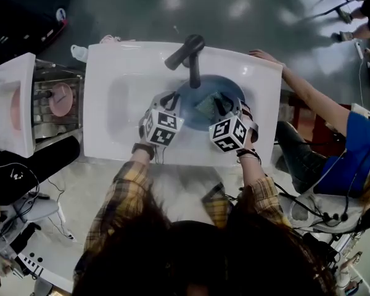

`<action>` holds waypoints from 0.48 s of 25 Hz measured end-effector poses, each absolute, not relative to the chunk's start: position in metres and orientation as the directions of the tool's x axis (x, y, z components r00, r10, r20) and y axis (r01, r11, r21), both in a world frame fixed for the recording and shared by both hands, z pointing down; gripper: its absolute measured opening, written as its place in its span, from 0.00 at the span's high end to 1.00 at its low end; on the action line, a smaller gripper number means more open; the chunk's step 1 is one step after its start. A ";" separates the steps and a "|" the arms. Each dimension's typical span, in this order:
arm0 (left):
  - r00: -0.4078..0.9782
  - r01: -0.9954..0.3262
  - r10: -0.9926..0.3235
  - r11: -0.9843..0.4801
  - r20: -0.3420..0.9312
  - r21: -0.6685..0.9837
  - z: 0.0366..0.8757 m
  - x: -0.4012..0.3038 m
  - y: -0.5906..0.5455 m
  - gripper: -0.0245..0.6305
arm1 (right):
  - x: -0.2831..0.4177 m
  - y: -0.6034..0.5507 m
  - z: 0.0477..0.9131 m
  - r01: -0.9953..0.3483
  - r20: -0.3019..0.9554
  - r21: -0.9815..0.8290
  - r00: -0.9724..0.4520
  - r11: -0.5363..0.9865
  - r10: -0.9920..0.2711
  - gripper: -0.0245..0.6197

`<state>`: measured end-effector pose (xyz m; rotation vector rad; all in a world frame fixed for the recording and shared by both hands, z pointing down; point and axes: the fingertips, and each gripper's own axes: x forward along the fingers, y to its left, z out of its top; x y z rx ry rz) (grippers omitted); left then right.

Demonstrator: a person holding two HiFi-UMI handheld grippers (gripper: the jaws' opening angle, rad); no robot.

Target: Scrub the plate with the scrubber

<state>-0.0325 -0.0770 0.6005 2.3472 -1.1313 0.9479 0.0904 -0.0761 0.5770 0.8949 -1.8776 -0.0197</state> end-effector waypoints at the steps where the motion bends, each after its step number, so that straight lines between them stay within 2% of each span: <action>1: 0.453 -0.791 -0.544 -0.611 0.707 0.036 0.601 -0.033 -0.077 0.91 | 0.085 -0.081 0.574 -0.570 0.775 0.390 -0.221 0.723 -0.592 0.79; 12: 0.457 -0.790 -0.542 -0.612 0.706 0.042 0.600 -0.033 -0.078 0.91 | 0.040 -0.119 0.546 -0.584 0.718 0.401 -0.278 0.706 -0.638 0.79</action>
